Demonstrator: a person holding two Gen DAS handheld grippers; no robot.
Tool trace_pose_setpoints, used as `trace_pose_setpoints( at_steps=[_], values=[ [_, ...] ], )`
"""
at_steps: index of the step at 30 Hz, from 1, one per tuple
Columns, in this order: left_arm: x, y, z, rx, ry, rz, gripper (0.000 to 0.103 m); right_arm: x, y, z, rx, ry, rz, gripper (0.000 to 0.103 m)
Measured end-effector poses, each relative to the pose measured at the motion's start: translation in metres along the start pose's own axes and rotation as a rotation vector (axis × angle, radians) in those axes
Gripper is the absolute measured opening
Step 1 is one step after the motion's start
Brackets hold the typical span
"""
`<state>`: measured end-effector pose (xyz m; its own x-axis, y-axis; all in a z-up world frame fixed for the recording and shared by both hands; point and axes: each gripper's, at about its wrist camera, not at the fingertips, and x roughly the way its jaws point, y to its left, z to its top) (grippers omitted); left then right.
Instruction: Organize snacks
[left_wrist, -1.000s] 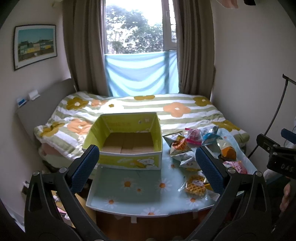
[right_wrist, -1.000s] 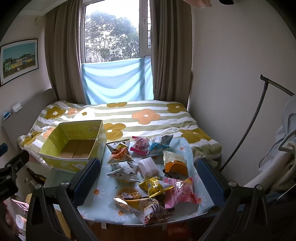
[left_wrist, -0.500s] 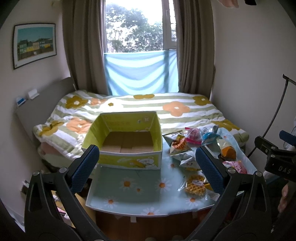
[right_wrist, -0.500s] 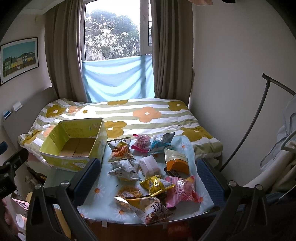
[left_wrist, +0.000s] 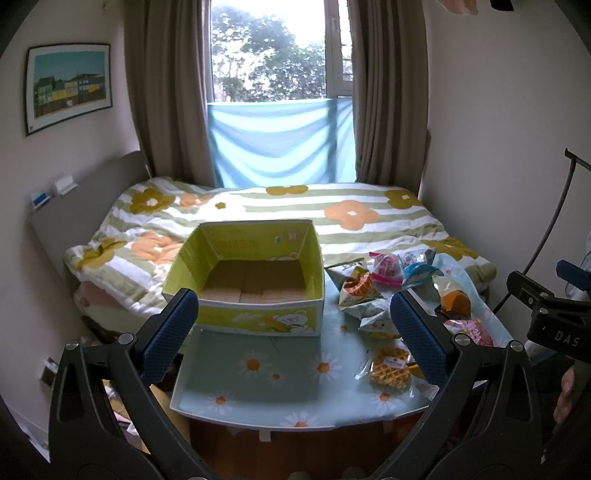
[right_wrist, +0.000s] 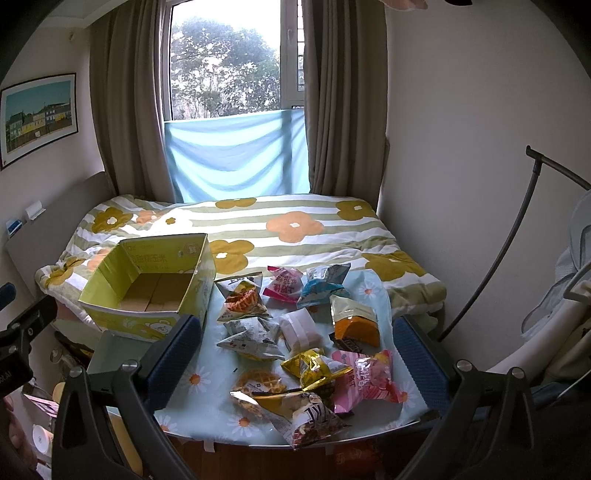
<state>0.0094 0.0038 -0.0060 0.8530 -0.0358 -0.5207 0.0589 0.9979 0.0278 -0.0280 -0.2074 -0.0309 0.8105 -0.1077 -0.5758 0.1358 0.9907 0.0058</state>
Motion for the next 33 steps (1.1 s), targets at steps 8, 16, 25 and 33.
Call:
trace_pose_setpoints(
  at_steps=[8, 16, 25, 33],
  values=[
    [-0.0001, 0.0005, 0.0005, 0.002, 0.001, 0.001, 0.103, 0.0003, -0.0001, 0.0012, 0.000, 0.003, -0.001, 0.103],
    [0.0000, 0.0005, 0.0008, 0.001, 0.001, -0.002, 0.103, 0.0005, -0.0003, 0.0018, 0.001, 0.006, 0.001, 0.103],
    [0.0009, 0.0014, 0.0003, 0.000, 0.000, 0.001, 0.103, 0.0019, 0.0038, -0.0044, -0.001, 0.008, -0.001, 0.103],
    [0.0018, 0.0023, 0.0001, -0.001, 0.002, 0.000, 0.103, 0.0018, 0.0020, -0.0009, 0.000, 0.010, 0.000, 0.103]
  ],
)
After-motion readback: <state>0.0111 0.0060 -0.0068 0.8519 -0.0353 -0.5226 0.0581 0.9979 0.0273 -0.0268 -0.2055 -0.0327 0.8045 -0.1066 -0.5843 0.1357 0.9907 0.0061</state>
